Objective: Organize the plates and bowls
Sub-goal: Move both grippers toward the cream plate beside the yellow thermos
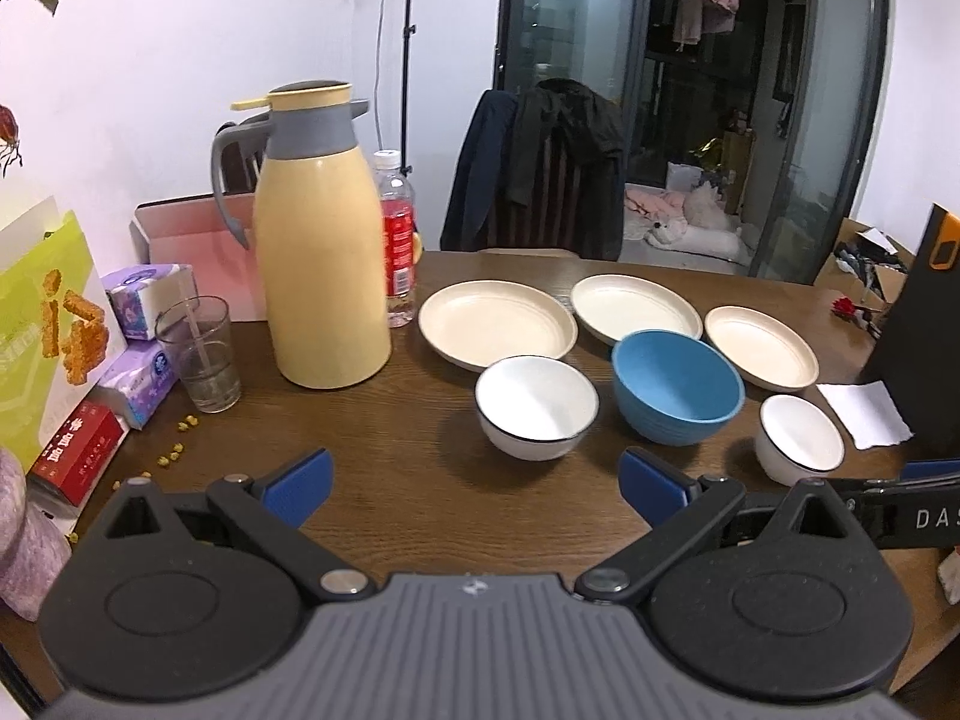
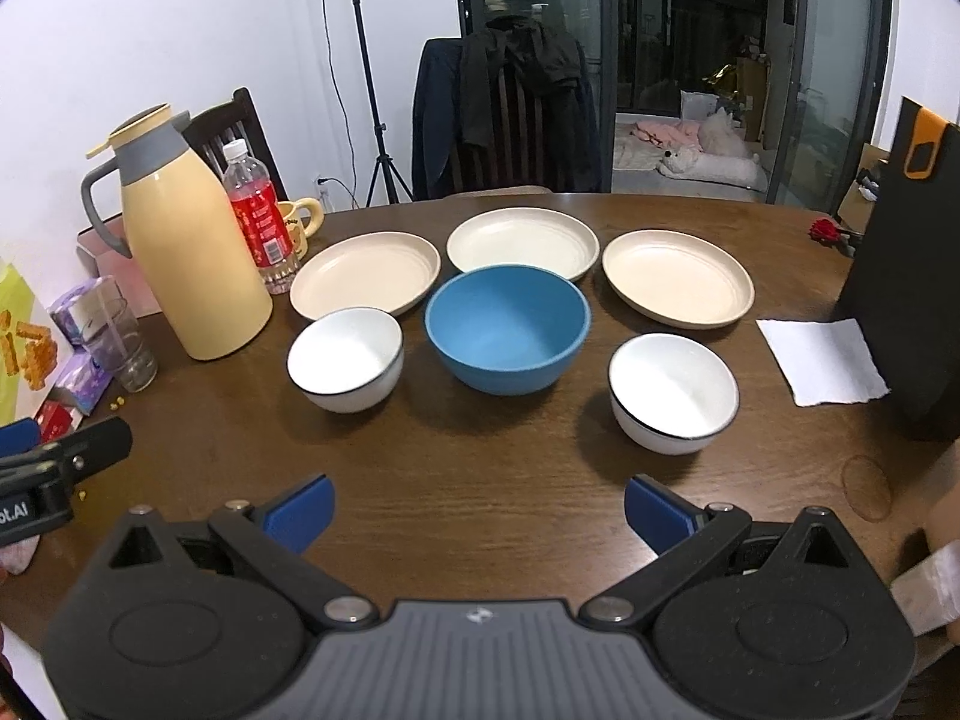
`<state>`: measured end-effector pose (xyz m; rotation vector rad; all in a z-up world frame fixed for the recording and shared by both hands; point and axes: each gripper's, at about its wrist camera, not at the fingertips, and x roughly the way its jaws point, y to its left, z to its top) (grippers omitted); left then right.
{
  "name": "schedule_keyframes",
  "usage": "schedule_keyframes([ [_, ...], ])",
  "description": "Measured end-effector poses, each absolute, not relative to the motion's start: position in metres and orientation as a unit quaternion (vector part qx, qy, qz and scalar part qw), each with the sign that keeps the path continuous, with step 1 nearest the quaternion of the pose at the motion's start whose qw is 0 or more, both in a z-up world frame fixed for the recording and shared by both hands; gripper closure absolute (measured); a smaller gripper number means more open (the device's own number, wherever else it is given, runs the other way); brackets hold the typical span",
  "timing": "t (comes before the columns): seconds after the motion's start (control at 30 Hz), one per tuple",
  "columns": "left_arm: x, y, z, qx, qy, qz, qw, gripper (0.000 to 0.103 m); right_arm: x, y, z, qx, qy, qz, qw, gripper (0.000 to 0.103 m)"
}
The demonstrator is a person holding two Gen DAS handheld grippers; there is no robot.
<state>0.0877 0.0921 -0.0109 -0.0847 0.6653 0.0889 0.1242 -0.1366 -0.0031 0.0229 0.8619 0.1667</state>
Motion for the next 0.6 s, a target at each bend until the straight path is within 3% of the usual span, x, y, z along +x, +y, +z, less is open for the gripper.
schedule_keyframes([
  [0.6,0.167,0.117,-0.006,-0.085,0.329,0.105,0.935,0.000,0.226,-0.105,0.004,-0.014,0.413,0.150,0.898,0.000],
])
